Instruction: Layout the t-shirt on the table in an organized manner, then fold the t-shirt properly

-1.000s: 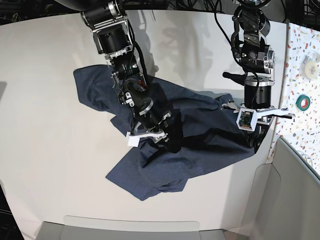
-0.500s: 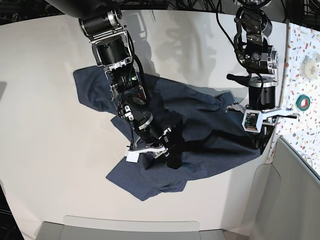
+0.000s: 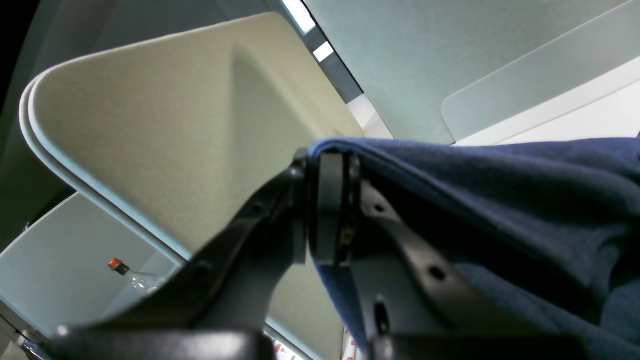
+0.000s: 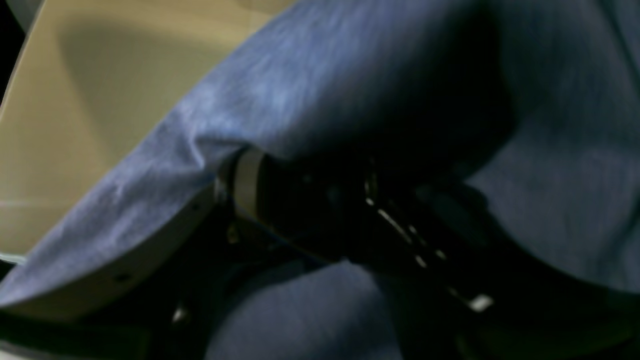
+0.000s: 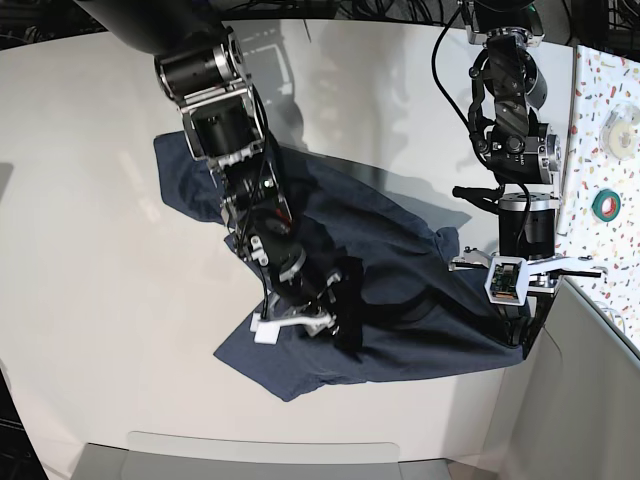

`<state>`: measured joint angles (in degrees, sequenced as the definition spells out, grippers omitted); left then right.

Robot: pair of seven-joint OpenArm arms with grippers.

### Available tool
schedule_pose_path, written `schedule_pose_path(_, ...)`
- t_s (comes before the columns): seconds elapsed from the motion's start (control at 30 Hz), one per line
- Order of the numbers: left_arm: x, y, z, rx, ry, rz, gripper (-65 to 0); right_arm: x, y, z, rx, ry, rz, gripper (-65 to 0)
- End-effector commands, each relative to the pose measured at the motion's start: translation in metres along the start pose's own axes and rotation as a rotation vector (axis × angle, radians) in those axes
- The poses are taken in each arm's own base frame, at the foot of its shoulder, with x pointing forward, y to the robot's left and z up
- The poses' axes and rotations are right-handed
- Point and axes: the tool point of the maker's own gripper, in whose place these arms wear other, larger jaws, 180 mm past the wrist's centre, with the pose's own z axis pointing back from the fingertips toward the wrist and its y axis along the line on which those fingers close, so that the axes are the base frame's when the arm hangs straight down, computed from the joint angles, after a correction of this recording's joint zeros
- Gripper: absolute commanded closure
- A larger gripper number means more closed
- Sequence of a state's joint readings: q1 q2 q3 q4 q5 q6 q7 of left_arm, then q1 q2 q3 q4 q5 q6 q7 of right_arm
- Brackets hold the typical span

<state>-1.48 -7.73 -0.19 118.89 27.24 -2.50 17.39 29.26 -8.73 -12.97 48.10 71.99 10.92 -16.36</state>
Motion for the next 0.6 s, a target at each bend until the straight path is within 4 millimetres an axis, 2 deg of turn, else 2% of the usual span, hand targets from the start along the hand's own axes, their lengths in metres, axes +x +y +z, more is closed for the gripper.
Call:
schedule_pose_path(0.0, 0.017, 0.011, -0.001, 0.040, -0.062, 0.001, 0.0, 0.019, 0.025, -0.009, 0.061, -0.042, 0.009, -22.7)
schedule_pose_path(0.3, 0.014, 0.010, 0.000, 0.034, -0.056, -0.002, 0.0, 0.064, 0.066, -0.023, 0.123, -0.112, 0.020, -22.7)
schedule_pose_path(0.4, 0.014, 0.010, 0.000, 0.034, -0.056, -0.002, 0.0, 0.069, 0.075, -0.026, 0.137, -0.116, 0.029, -22.7)
schedule_pose_path(0.57, 0.014, 0.011, 0.000, 0.038, -0.054, -0.003, 0.0, 0.071, 0.078, -0.027, 0.141, -0.117, 0.034, -22.7)
